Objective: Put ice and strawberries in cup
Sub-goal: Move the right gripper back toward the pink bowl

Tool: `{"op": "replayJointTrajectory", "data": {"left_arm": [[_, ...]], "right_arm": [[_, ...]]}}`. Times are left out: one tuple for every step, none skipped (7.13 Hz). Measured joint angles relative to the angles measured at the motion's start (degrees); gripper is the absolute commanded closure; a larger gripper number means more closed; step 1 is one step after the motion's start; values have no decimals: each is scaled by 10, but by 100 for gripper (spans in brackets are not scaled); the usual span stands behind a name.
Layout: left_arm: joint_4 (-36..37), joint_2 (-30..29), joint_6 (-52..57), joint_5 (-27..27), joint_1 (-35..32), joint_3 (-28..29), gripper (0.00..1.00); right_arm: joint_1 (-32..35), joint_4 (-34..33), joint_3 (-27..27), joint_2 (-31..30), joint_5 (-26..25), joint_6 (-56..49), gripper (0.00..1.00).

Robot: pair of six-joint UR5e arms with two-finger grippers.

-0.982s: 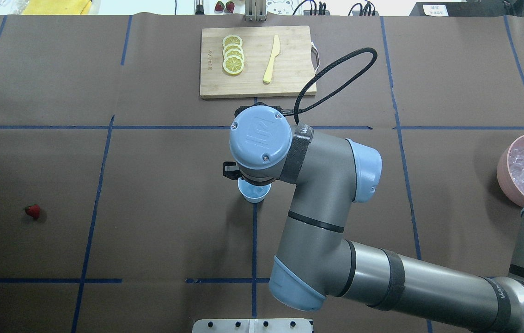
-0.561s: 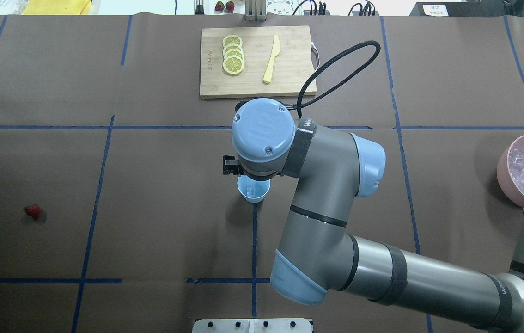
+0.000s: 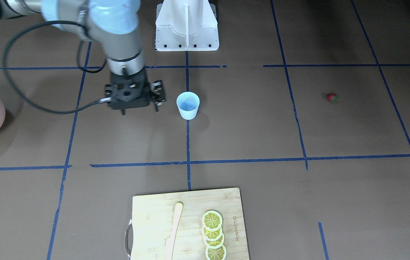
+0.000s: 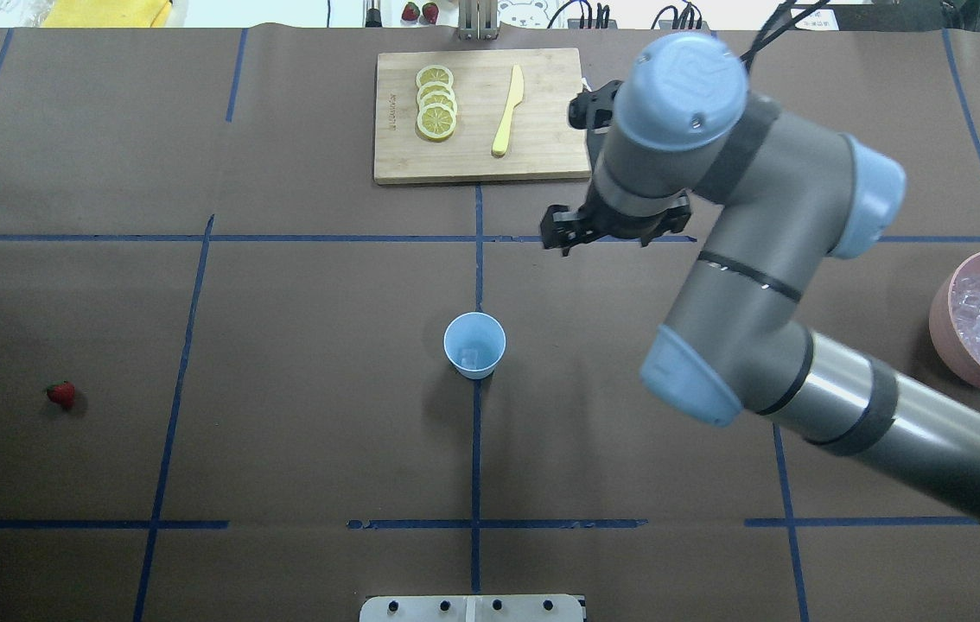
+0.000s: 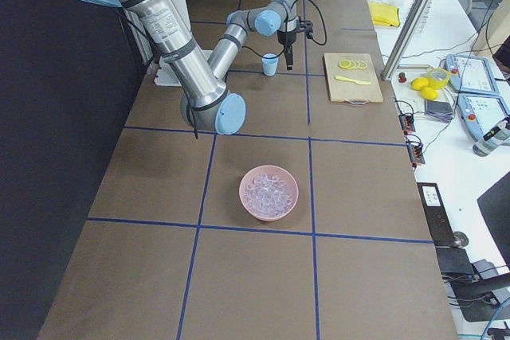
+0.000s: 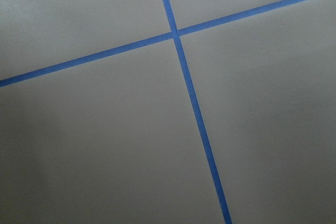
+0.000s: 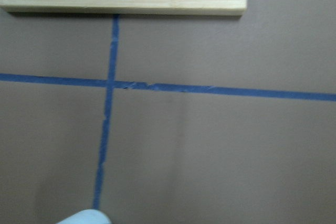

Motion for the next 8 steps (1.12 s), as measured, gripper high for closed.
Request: {"op": "replayJointTrajectory", "data": {"left_arm": [[0, 0, 0, 0, 0, 0, 0], [0, 0, 0, 0, 0, 0, 0], [0, 1, 0, 0, 0, 0, 0], [0, 1, 0, 0, 0, -1, 0], [0, 1, 0, 0, 0, -1, 0], [0, 1, 0, 0, 0, -1, 0], [0, 1, 0, 0, 0, -1, 0], [0, 1, 0, 0, 0, -1, 0]], "right_arm": [[54, 20, 7, -52, 43, -81, 2], [112, 55, 12, -114, 88, -168, 2], [165, 87, 14, -173, 121, -255, 2], [209, 105, 15, -219, 142, -341, 2], [249, 112, 15, -259, 158, -423, 2], [280, 117, 16, -294, 172, -492, 2], [299, 127, 16, -326, 180, -547, 2], [307, 146, 16, -352, 182, -582, 2]]}}
